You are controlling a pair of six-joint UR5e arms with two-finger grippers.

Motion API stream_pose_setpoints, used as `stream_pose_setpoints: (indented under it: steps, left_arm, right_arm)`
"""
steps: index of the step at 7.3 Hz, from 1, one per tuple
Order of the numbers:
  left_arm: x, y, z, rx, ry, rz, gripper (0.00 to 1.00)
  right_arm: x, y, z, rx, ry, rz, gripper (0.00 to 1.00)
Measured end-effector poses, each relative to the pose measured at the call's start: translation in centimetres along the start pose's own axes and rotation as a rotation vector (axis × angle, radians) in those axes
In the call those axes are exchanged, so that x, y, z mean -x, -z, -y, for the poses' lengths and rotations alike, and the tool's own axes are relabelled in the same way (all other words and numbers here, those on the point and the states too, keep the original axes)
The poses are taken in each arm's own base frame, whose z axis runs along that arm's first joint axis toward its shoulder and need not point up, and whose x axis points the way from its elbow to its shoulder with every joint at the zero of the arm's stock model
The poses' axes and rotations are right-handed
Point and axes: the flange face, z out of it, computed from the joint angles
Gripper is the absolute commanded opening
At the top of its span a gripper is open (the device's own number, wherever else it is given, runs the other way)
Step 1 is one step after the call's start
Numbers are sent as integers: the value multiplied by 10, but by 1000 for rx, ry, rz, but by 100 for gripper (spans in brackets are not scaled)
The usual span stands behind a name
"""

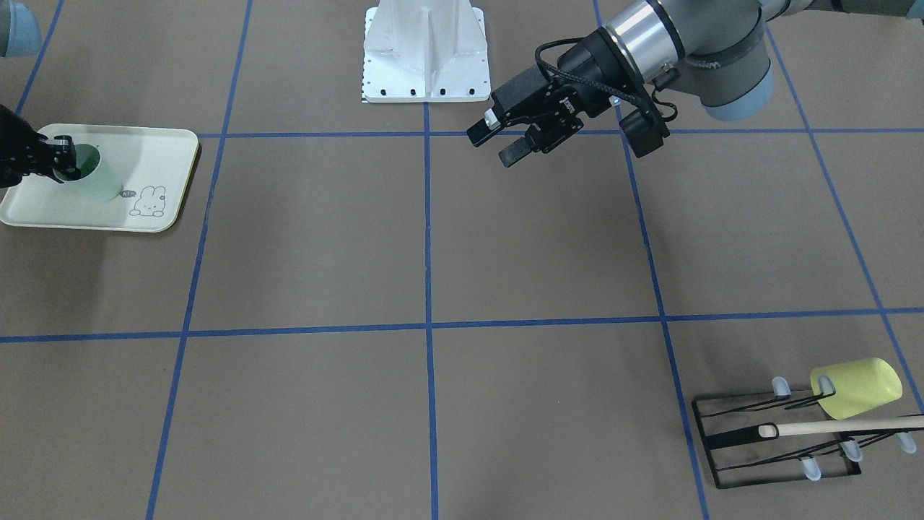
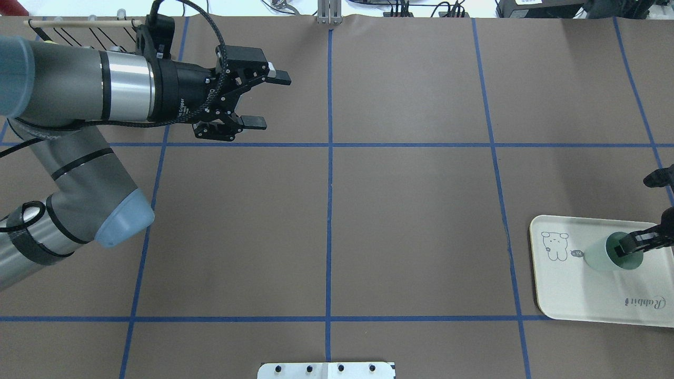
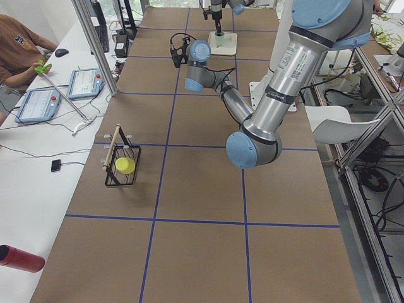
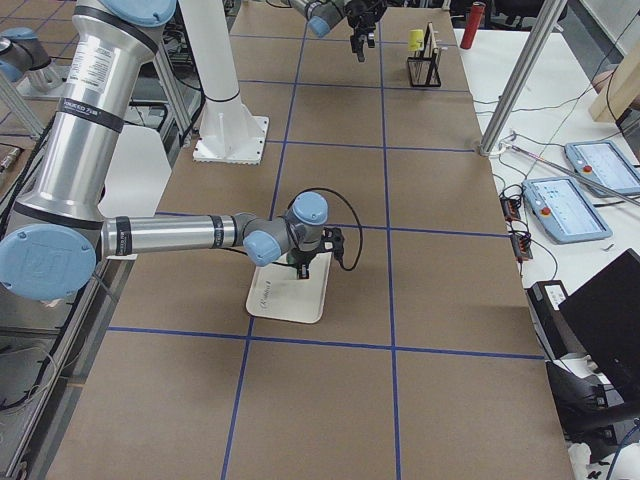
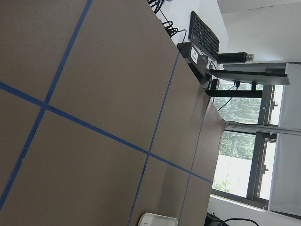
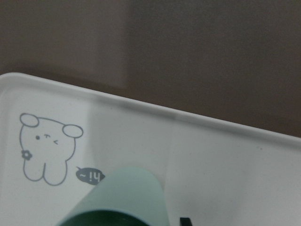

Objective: Left arm grabs green cup and hands to right arm on tray

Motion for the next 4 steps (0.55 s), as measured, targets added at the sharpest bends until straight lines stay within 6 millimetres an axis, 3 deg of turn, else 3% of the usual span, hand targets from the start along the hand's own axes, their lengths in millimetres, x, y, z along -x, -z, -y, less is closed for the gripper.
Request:
stream_pose_setpoints:
  steps: [2,4]
  left_arm:
    - [-4,5,6,-17,6,13,100]
    - [-10,27,27,-41,-59,52,100]
  right_arm:
    - [-9,53,-11,-93,-39,24,100]
    - [-29,105,-7,-213,-105,49,100]
